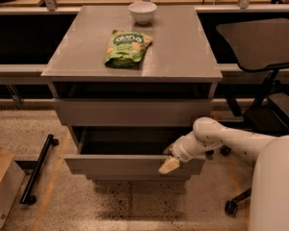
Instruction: Open middle drawer
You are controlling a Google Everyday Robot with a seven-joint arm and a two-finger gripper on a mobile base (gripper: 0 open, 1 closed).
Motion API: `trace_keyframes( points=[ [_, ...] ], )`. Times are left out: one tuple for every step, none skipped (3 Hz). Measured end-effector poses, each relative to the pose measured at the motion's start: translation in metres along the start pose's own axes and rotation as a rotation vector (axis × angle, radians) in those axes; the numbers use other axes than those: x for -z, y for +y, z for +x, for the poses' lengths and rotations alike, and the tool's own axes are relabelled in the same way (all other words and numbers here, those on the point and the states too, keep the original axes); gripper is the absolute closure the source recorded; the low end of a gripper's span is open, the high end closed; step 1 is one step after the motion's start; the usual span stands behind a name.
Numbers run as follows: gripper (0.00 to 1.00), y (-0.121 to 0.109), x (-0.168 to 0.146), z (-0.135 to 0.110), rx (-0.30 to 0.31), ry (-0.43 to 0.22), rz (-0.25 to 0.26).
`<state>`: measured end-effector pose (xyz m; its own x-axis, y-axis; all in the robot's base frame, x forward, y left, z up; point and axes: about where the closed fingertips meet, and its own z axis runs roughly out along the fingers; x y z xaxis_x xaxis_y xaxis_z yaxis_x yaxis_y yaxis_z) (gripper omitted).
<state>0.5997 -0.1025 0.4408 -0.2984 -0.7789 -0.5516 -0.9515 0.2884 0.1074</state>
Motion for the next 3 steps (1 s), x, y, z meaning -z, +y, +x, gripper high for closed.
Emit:
trace_keyframes(
  points=[
    [0.00,0.000,0.000,0.000,0.000,0.000,0.000],
    [0.00,0.034,-0.007,0.017,-0.097,0.050,-0.066],
    [0.00,0.062,-0.004,0.026,-0.182,0.080,-0.114]
  ],
)
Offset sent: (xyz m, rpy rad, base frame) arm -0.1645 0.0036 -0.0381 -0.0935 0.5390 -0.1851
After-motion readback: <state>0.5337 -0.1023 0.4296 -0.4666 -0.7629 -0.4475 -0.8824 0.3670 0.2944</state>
